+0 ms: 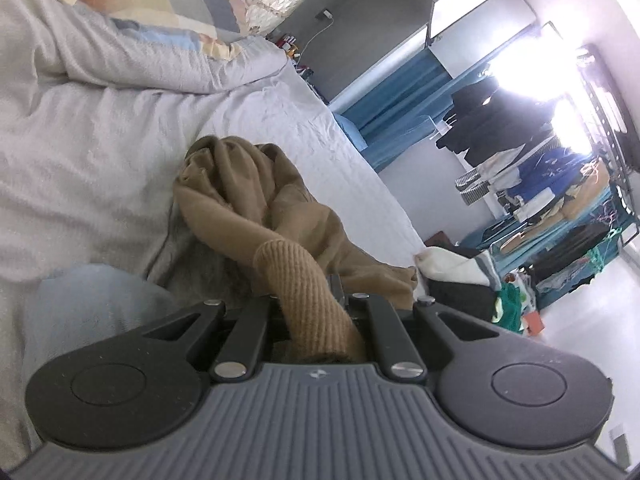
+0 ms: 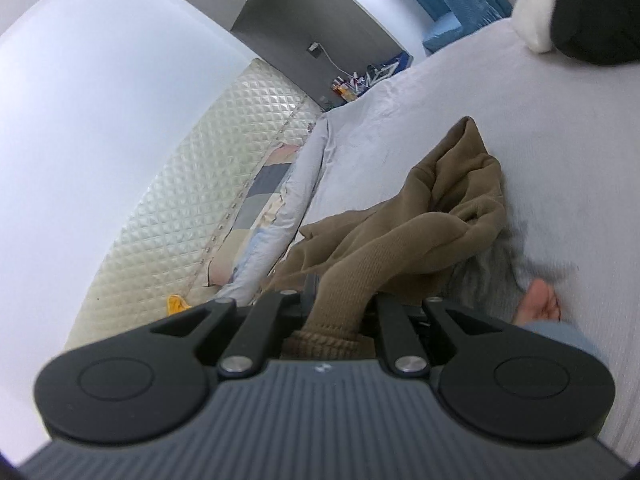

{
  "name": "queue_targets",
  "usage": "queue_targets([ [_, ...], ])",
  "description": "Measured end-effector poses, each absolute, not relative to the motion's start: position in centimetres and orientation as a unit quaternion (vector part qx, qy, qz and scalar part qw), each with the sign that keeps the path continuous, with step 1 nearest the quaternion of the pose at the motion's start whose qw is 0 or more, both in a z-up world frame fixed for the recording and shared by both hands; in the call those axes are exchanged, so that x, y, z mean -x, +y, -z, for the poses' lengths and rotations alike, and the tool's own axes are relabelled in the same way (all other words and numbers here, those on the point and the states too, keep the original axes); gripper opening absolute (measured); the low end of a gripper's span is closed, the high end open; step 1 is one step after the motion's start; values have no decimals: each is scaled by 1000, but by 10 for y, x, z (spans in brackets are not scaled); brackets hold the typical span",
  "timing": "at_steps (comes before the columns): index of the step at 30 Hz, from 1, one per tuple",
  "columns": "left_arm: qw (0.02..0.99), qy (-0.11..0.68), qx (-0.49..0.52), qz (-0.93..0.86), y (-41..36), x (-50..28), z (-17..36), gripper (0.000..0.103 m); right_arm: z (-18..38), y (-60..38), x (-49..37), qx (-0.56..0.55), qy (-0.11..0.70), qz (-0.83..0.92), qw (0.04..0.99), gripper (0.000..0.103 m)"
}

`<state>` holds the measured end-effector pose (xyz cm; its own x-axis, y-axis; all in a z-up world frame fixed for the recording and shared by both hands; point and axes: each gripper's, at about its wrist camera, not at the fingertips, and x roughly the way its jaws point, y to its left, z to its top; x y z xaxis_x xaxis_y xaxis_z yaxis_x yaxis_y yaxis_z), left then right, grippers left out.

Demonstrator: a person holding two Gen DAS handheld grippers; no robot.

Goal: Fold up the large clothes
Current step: 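Lift the hem end with both grippers and roll it over toward the hood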

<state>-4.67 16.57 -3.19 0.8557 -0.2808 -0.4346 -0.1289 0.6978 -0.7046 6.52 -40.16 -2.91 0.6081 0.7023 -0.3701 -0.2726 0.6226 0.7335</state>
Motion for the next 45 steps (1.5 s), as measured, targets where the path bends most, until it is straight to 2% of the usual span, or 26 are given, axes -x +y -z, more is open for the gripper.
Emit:
queue_targets([
  [4,888,243,386,52,167,18,19,9,31,-402,-85,-352,328,-277,832,12],
  [12,877,227,424,19,174,-120,3,10,26,-387,-185,-415,319,-225,822,12],
  [19,862,254,438,-34,177,-242,40,10,67,-371,-286,-468,350,-144,799,12],
  [25,851,285,440,-42,195,-321,98,10,113,-360,-349,-490,373,-108,781,13],
  [32,849,315,420,-50,208,-384,157,12,168,-344,-402,-499,403,-83,763,13],
  [37,867,320,375,-71,199,-416,177,14,191,-343,-430,-513,417,-81,746,14],
  [40,862,332,376,-74,201,-427,189,14,210,-346,-439,-531,427,-76,728,14],
  [45,862,329,379,-70,203,-427,188,14,211,-343,-440,-524,432,-82,730,14],
])
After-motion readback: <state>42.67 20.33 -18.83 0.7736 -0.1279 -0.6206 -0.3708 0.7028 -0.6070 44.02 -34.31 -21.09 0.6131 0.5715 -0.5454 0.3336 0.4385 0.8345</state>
